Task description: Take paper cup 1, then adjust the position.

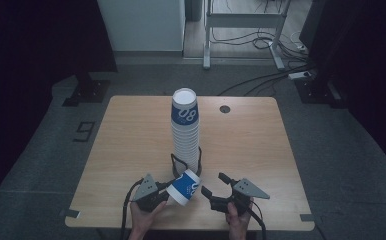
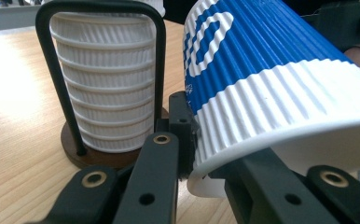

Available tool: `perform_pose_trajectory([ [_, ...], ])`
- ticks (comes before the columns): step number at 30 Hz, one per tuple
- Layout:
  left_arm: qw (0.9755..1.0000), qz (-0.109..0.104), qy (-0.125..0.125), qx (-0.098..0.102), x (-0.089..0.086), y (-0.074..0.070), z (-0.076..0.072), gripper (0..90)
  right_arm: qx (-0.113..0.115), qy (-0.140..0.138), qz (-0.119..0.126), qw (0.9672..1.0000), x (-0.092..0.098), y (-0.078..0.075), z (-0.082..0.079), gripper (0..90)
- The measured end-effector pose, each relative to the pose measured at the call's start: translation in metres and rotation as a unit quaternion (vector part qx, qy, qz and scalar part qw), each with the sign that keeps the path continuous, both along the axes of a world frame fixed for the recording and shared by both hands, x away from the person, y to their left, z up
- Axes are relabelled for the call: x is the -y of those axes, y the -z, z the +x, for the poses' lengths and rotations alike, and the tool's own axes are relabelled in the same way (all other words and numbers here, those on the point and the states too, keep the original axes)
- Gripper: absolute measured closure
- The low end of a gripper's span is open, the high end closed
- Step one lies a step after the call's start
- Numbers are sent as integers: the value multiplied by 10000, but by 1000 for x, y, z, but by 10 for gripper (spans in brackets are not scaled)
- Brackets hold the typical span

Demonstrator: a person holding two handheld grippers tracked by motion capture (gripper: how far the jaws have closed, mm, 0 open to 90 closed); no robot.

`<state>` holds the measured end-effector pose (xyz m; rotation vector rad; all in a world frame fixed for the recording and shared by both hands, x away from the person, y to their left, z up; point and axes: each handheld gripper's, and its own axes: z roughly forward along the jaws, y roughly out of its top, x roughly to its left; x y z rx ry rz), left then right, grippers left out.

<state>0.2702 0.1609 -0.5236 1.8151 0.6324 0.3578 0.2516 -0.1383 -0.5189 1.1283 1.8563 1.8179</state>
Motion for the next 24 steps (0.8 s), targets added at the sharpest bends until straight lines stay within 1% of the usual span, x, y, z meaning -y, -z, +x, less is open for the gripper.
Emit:
perform_pose_trajectory([
  [1,10000,0,0,0,0,0,0,845,0,0,0,10000,0,0,0,124],
  [2,10000,24,-7,-16,0,-1,1,845,33,-24,-72,10000,-1,2,0,125],
  [3,10000,31,-9,-27,0,-2,1,844,59,-135,-184,9997,-3,4,0,127],
  [4,10000,34,-11,-69,-1,-3,1,844,94,-164,-318,9993,-5,5,0,126],
  [5,9999,34,16,-106,-1,-4,2,845,93,-197,-399,9990,-6,6,0,126],
  [6,9999,76,11,-123,-1,-4,2,844,116,-221,-506,9984,-8,7,0,126],
  [8,9998,102,25,-177,-2,-6,3,845,157,-308,-799,9962,-10,9,-1,127],
  [9,9997,120,11,-205,-2,-6,4,845,202,-295,-910,9952,-12,10,-1,126],
  [12,9993,207,21,-298,-2,-5,6,845,294,-407,-1232,9911,-16,12,-2,126],
  [14,9993,224,22,-305,-2,-6,6,845,330,-485,-1407,9883,-19,14,-3,126],
  [17,9990,263,46,-348,-2,-7,7,844,394,-602,-1630,9840,-24,16,-3,126],
  [19,9987,343,53,-382,-2,-8,8,845,437,-652,-1742,9816,-26,16,-4,127],
  [24,9976,458,54,-512,-2,-9,10,845,560,-699,-1918,9773,-29,16,-5,128],
])
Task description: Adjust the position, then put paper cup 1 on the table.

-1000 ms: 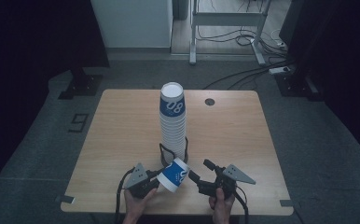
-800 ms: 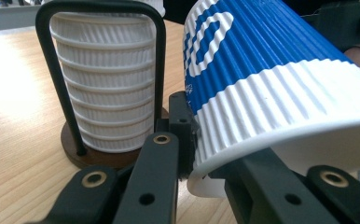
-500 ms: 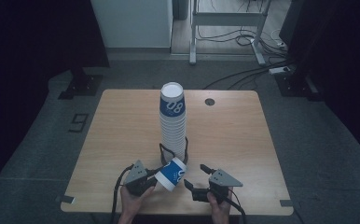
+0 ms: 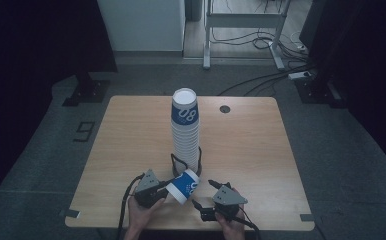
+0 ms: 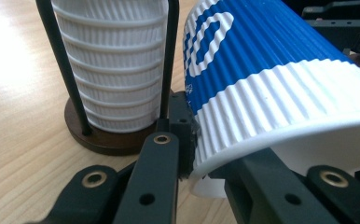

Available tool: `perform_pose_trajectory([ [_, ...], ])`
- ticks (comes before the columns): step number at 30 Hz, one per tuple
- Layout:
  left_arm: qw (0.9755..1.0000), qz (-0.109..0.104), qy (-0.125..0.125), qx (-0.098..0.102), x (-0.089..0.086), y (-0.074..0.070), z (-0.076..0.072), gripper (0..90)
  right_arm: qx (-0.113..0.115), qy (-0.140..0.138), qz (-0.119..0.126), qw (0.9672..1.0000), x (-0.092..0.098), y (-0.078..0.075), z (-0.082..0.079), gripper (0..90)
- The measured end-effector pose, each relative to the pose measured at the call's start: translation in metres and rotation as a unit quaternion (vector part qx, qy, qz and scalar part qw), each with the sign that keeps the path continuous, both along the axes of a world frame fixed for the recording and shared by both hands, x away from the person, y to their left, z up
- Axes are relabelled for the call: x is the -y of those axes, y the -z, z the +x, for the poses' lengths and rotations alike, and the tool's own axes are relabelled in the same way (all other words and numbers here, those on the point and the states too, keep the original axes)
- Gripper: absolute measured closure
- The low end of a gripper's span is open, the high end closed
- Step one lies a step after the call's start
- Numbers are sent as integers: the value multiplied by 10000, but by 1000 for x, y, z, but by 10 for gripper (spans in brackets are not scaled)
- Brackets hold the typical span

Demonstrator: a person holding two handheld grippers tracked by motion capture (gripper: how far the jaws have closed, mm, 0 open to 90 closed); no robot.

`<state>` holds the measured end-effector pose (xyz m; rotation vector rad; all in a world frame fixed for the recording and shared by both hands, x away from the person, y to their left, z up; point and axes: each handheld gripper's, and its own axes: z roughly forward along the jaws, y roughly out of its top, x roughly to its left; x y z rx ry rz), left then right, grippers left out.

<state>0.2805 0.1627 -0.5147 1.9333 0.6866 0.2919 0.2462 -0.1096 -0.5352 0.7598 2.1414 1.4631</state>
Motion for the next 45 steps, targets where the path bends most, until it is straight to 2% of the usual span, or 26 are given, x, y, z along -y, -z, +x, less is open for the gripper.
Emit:
perform_pose_trajectory([
  [6,9998,150,69,-130,0,-1,3,845,200,-129,-223,9995,-3,-2,-3,130],
  [12,9992,373,131,-110,0,-6,4,846,320,-248,-405,9984,-6,-1,-4,129],
  [13,9987,468,162,-150,1,-8,5,846,417,-240,-574,9972,-8,0,-6,129],
  [15,9979,581,210,-202,2,-10,6,846,453,-317,-663,9963,-10,0,-6,129],
  [17,9976,608,227,-230,3,-11,7,846,520,-364,-728,9953,-11,-1,-7,130],
  [18,9969,707,245,-261,5,-12,8,845,536,-389,-759,9949,-12,-2,-7,130],
  [21,9961,777,272,-309,7,-13,9,845,636,-449,-850,9933,-13,-3,-7,129],
  [24,9944,938,303,-391,9,-15,12,844,698,-380,-1068,9911,-14,-5,-8,131],
  [25,9944,938,303,-391,9,-15,12,844,698,-380,-1068,9911,-14,-5,-8,131],
  [26,9931,1038,325,-446,11,-17,13,844,775,-412,-1142,9896,-13,-7,-8,131],
  [30,9889,1255,441,-664,16,-22,16,845,910,-461,-1250,9869,-12,-10,-9,131],
  [32,9869,1370,501,-687,19,-24,18,845,991,-485,-1331,9849,-13,-12,-10,128],
  [34,9849,1458,542,-764,22,-25,19,844,1065,-513,-1492,9817,-15,-13,-11,128],
  [35,9830,1510,618,-842,23,-25,20,845,1107,-526,-1533,9805,-16,-13,-11,127],
  [36,9817,1593,628,-836,25,-25,21,844,1126,-565,-1605,9790,-17,-13,-12,127],
  [37,9817,1593,628,-836,25,-25,21,844,1126,-565,-1605,9790,-17,-13,-12,127],
  [38,9793,1670,664,-936,27,-26,22,844,1195,-632,-1724,9757,-19,-13,-11,127],
  [39,9793,1670,664,-936,27,-26,22,844,1213,-666,-1766,9745,-20,-13,-11,127],
  [40,9770,1722,733,-1017,30,-26,23,845,1247,-682,-1815,9731,-20,-13,-11,127],
  [42,9747,1823,740,-1055,33,-27,24,845,1298,-730,-1841,9716,-22,-14,-11,127],
  [44,9733,1894,731,-1075,36,-28,24,845,1308,-828,-1925,9690,-25,-15,-12,124],
  [45,9726,1915,745,-1087,36,-28,24,846,1303,-842,-1936,9687,-27,-15,-12,123],
])
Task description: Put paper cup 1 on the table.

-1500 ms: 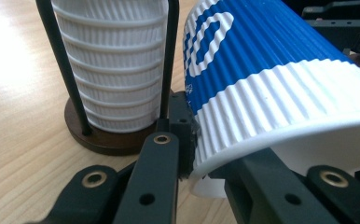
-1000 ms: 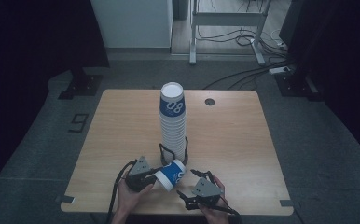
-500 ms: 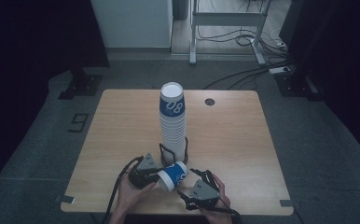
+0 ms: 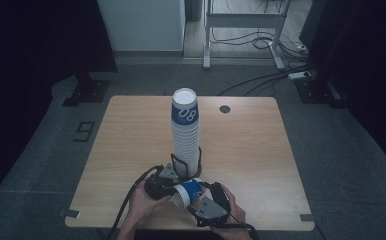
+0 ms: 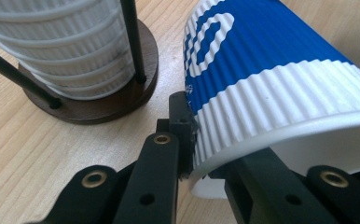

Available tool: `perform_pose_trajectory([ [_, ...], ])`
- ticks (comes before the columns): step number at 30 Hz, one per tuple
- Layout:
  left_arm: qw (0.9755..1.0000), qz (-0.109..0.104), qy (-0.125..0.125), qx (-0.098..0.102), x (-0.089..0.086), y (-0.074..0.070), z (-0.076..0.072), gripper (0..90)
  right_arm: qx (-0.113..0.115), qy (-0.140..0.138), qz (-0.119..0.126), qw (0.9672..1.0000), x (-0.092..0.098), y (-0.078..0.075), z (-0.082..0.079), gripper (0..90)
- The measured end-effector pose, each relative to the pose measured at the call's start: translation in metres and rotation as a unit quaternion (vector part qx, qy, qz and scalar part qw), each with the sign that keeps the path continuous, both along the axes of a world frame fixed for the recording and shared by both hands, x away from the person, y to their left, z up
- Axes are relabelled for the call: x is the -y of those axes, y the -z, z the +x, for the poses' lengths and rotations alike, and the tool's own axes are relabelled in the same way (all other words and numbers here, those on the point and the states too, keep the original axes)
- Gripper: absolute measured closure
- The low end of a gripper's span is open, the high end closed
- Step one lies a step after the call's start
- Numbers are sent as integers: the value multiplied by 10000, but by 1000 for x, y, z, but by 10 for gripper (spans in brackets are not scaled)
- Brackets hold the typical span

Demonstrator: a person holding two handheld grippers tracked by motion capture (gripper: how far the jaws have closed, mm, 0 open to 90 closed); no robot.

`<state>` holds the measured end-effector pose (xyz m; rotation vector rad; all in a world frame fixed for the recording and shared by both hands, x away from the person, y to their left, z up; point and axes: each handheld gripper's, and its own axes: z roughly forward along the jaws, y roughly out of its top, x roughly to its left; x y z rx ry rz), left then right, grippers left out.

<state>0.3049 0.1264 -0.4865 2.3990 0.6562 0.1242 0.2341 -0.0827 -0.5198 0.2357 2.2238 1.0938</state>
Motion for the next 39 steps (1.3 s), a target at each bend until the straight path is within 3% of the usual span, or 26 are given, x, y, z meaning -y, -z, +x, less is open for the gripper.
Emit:
perform_pose_trajectory([
  [10,9998,-79,159,-77,7,-4,0,851,95,-277,-307,9991,-12,-5,-3,46],
  [13,9996,-151,177,-136,8,-5,0,852,155,-250,-337,9990,-15,-4,-3,24],
  [24,9982,-546,45,-250,9,-2,0,858,165,-259,-269,9992,-28,-3,2,110],
  [27,9982,-539,61,-253,9,-1,0,854,239,-270,-266,9990,-30,-3,0,128],
  [39,9971,-697,2,-302,9,3,0,836,182,-237,-149,9994,-26,-3,-1,159],
])
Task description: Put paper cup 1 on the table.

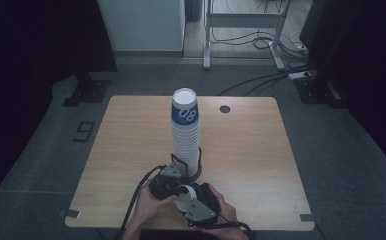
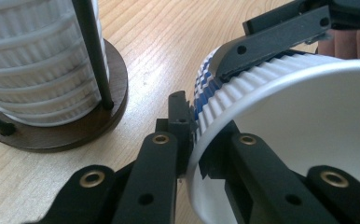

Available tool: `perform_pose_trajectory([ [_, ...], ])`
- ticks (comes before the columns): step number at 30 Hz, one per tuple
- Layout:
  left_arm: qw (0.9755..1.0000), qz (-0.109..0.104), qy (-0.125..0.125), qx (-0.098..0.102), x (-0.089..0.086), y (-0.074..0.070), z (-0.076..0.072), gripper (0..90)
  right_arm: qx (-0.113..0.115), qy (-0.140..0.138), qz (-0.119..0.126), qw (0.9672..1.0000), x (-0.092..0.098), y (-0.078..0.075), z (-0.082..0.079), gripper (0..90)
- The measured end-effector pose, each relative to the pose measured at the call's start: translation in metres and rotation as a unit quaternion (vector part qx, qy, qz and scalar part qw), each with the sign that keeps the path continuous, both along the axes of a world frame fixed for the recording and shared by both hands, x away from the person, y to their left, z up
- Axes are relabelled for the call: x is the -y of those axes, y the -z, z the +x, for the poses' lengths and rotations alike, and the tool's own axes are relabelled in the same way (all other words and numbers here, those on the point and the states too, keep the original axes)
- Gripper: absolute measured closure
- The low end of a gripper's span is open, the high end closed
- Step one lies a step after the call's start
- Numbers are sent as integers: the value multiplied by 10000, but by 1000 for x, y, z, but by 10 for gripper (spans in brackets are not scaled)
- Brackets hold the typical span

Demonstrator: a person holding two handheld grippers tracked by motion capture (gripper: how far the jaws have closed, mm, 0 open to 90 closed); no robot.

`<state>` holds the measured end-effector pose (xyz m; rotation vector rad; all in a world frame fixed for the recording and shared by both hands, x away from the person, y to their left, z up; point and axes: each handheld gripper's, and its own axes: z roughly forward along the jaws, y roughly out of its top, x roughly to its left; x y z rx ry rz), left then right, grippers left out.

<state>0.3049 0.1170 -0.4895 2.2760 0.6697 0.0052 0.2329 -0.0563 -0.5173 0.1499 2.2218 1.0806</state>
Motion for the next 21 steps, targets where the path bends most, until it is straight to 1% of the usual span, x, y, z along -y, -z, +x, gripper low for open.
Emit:
perform_pose_trajectory([
  [3,10000,-55,-31,5,-1,1,0,829,-60,31,123,9999,1,1,0,165],
  [4,9999,-130,-55,10,-3,1,-1,829,-60,31,123,9999,1,1,0,165],
  [5,9997,-225,-127,34,-5,1,-1,832,-109,62,216,9997,2,0,1,171],
  [6,9990,-382,-208,51,-8,1,-2,828,-155,90,463,9988,5,-1,3,177],
  [7,9990,-382,-208,51,-8,1,-2,819,-196,93,550,9983,6,-1,3,178],
  [8,9987,-406,-228,186,-9,1,-3,807,-222,107,615,9978,7,-2,4,179],
  [9,9987,-404,-241,208,-9,1,-4,791,-256,104,665,9974,8,-2,4,179],
  [11,9985,-425,-256,222,-9,1,-4,779,-285,123,699,9971,8,-2,4,179],
  [12,9981,-419,-336,289,-9,2,-5,754,-314,166,712,9968,8,-2,4,180],
  [13,9981,-419,-336,289,-9,2,-5,745,-314,166,712,9968,8,-2,4,180],
  [14,9971,-500,-426,378,-10,2,-6,728,-381,228,773,9960,9,-2,5,180],
  [15,9964,-549,-499,412,-11,3,-7,699,-395,236,807,9957,10,-2,6,181],
  [17,9953,-656,-566,437,-13,4,-7,683,-468,278,895,9945,12,-1,7,182],
  [19,9935,-771,-684,472,-15,5,-7,619,-542,339,975,9932,14,-1,8,182],
  [21,9912,-964,-770,483,-18,5,-7,569,-651,392,1097,9911,17,0,10,183],
])
